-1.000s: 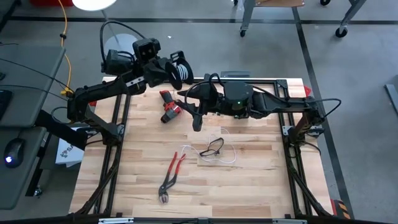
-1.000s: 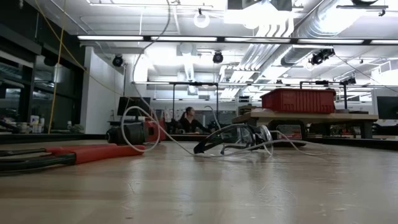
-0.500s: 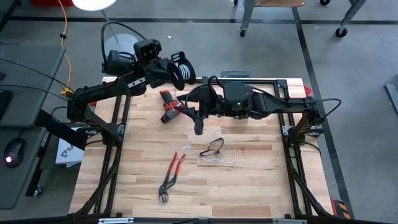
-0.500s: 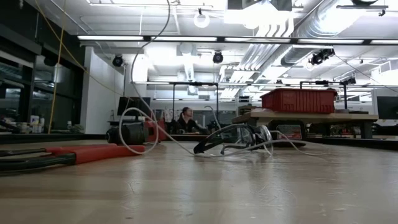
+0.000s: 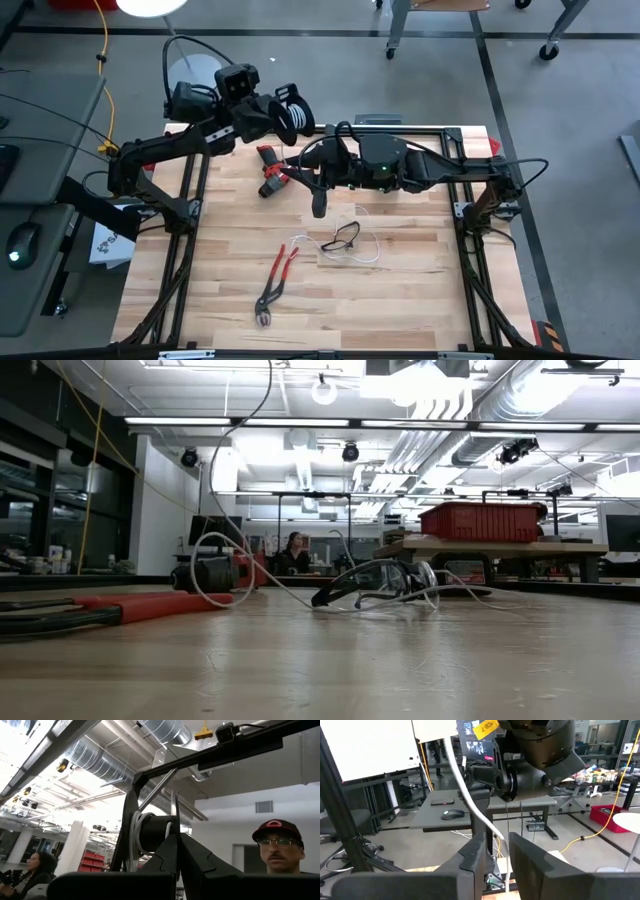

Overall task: Coil cords
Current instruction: Coil the white wire onto the black spool

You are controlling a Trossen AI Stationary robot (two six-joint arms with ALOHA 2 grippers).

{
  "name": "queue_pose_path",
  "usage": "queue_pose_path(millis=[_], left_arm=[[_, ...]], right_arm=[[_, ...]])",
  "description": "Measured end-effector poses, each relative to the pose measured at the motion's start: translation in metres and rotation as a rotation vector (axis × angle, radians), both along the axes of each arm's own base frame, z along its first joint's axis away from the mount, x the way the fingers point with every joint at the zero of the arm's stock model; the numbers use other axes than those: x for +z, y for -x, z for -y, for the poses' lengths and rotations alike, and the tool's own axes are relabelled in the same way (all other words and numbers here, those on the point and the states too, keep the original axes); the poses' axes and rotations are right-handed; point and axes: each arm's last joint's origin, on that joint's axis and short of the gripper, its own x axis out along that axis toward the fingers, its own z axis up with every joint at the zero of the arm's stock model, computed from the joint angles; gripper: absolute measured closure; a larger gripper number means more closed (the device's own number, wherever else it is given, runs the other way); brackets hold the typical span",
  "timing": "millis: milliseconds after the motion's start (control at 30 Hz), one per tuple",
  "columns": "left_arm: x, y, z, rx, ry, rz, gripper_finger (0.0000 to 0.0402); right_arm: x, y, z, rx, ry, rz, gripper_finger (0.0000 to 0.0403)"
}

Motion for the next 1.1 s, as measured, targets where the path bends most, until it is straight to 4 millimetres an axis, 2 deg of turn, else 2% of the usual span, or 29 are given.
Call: queue_pose_path(millis=[533,633,800,933,1100], left_arm=[[0.0,-0.002,0.006,0.001,0.004,0.002,0.0401],[0.0,-0.002,0.006,0.002,0.005,0.002,0.0401],[-0.002,-0.004,0.005,0.005,0.011,-0.002,0.0402],[-0.002,-0.004,0.003,0.011,0.01,-0.006,0.0401],[0.005,0.013,-0.013,0.022,0.016,-0.047,0.0402]], right_arm=[[0.002,0.0,-0.003,0.097,0.024,0.014,0.0318],[0.002,0.0,-0.003,0.118,0.023,0.014,0.0337],[0.002,0.0,-0.004,0.124,0.02,0.014,0.0394],[0.002,0.001,-0.008,0.133,0.019,0.014,0.04],[0.003,0.009,-0.022,0.173,0.017,-0.02,0.0401]])
